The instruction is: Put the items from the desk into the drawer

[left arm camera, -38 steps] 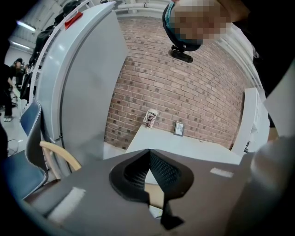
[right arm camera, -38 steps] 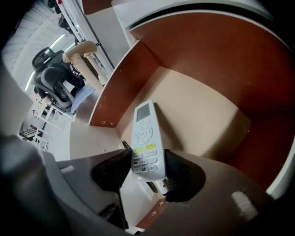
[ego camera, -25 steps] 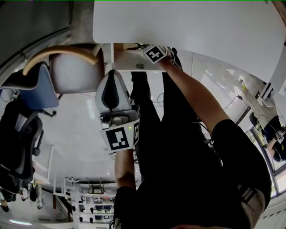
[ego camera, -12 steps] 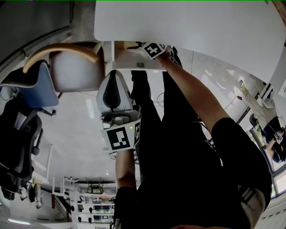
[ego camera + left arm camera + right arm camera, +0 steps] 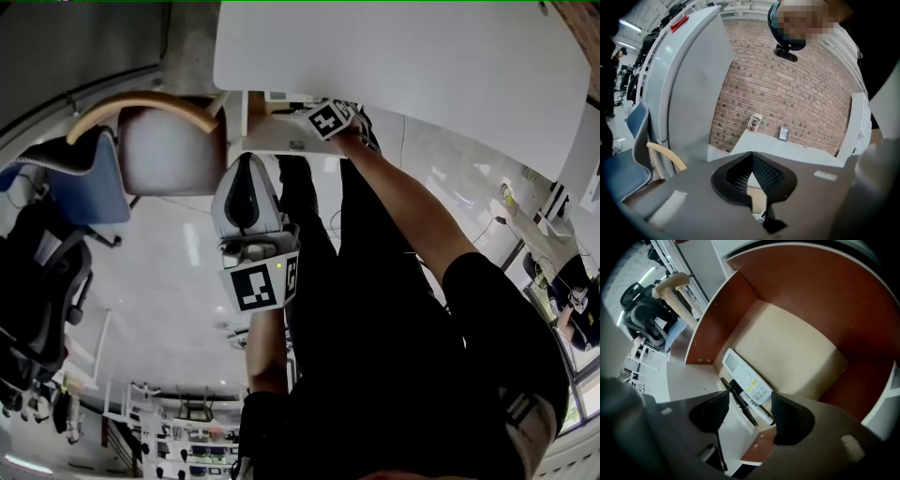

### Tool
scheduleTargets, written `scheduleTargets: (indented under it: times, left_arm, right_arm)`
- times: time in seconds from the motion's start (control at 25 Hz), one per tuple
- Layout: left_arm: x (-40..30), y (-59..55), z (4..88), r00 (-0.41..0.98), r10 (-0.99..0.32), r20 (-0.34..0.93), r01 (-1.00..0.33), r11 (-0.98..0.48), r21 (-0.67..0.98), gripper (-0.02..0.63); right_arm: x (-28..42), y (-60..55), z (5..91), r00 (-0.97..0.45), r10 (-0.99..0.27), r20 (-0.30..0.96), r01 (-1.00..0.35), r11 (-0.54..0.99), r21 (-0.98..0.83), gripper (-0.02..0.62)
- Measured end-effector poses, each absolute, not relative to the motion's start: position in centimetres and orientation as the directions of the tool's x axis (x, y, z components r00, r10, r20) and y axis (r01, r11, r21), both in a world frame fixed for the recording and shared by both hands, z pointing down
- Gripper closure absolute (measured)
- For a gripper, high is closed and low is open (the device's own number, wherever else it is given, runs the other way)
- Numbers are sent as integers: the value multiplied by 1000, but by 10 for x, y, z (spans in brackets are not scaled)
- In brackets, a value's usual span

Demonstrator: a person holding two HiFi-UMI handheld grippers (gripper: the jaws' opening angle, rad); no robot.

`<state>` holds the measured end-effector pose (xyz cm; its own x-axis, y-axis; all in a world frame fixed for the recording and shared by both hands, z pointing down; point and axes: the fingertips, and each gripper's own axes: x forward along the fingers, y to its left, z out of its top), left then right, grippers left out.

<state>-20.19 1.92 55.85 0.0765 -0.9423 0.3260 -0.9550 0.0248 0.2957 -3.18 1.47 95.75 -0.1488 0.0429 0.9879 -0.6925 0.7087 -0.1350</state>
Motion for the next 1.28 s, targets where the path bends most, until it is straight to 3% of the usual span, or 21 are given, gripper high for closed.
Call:
scheduleTargets:
  times: [0.24, 0.64, 1.08, 1.28]
  left_arm:
    - [-203, 30, 534, 61, -951, 303, -956, 32, 291, 591]
    - [-198, 36, 485, 54, -968, 246, -963, 15, 269, 591]
    - [-200, 34, 431, 33, -982, 184, -972, 11, 234, 591]
    - [-208, 23, 409, 7, -990, 143, -975, 25, 222, 591]
  right_arm:
    - [-46, 14, 917, -241, -15, 970, -603, 786, -137, 339]
    - [-62, 26, 838, -320, -8, 947, -523, 835, -169, 589]
    - [-90, 5, 716, -496, -49, 867, -495, 836, -236, 592]
    - [-107, -36, 635, -605, -173, 777, -500, 842, -201, 592]
